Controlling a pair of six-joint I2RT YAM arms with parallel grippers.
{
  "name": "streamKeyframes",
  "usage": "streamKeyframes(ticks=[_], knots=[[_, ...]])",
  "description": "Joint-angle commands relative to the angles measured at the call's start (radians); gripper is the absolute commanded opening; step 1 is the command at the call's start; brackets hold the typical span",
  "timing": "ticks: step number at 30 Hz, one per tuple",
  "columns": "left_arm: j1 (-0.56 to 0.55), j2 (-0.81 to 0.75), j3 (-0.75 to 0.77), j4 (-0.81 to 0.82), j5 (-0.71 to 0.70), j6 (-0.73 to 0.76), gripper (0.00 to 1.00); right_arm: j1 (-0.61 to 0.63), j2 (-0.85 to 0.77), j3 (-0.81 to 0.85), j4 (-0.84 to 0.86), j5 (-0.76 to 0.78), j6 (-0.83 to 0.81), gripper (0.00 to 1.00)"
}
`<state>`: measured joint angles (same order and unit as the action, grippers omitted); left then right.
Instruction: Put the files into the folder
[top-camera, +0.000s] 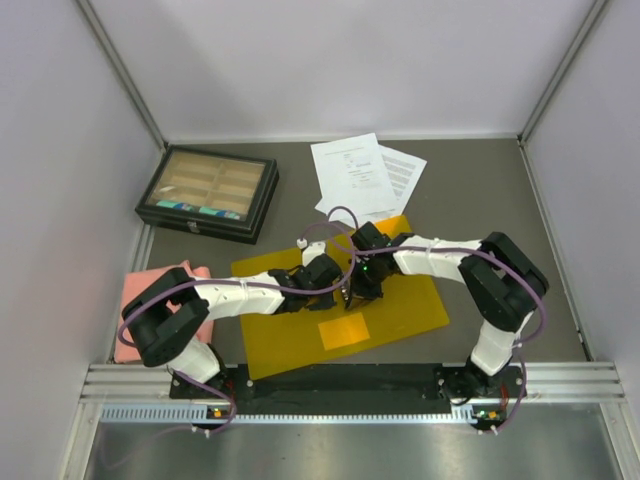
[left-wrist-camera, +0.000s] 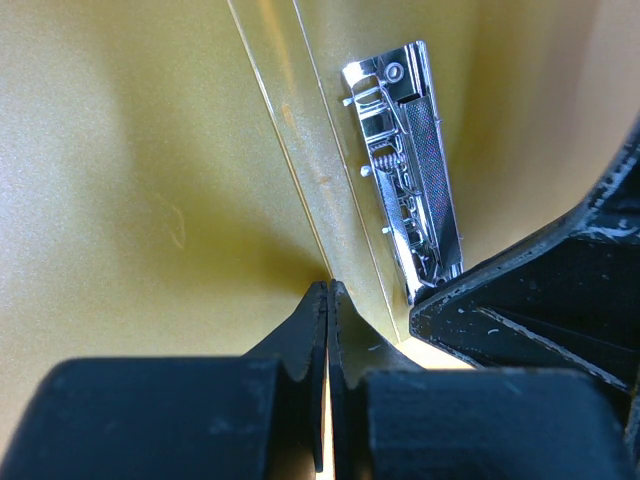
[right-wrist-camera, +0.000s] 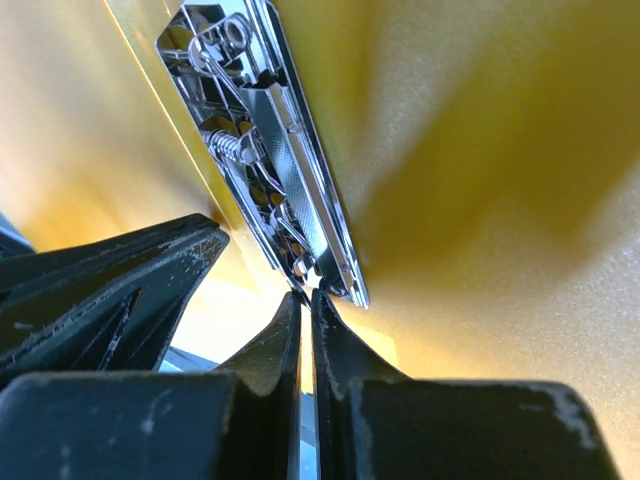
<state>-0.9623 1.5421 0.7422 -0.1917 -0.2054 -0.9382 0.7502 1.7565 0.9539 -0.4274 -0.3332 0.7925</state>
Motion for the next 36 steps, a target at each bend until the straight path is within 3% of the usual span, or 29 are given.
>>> streamKeyframes(ticks=[1,9,18,29,36], knots=[[-0.004,0.029,-0.055,-0.144,-0.014,0.055,0.0,0.001,0.115,0.025,-0.227,0.309,-0.09,0.0],[-0.009,0.047,-0.061,-0.097,0.006,0.122,0.0,-0.035,0.231,0.115,-0.307,0.149,-0.164,0.0],[-0.007,0.044,-0.127,-0.101,-0.029,0.118,0.0,-0.104,0.293,0.178,-0.408,0.168,-0.243,0.0],[-0.009,-0.011,-0.129,-0.1,0.0,0.134,0.0,-0.101,0.14,0.253,-0.35,-0.042,-0.194,0.0],[-0.007,-0.002,-0.103,-0.115,0.011,0.133,0.0,-0.091,0.15,0.299,-0.405,0.062,-0.217,0.0]])
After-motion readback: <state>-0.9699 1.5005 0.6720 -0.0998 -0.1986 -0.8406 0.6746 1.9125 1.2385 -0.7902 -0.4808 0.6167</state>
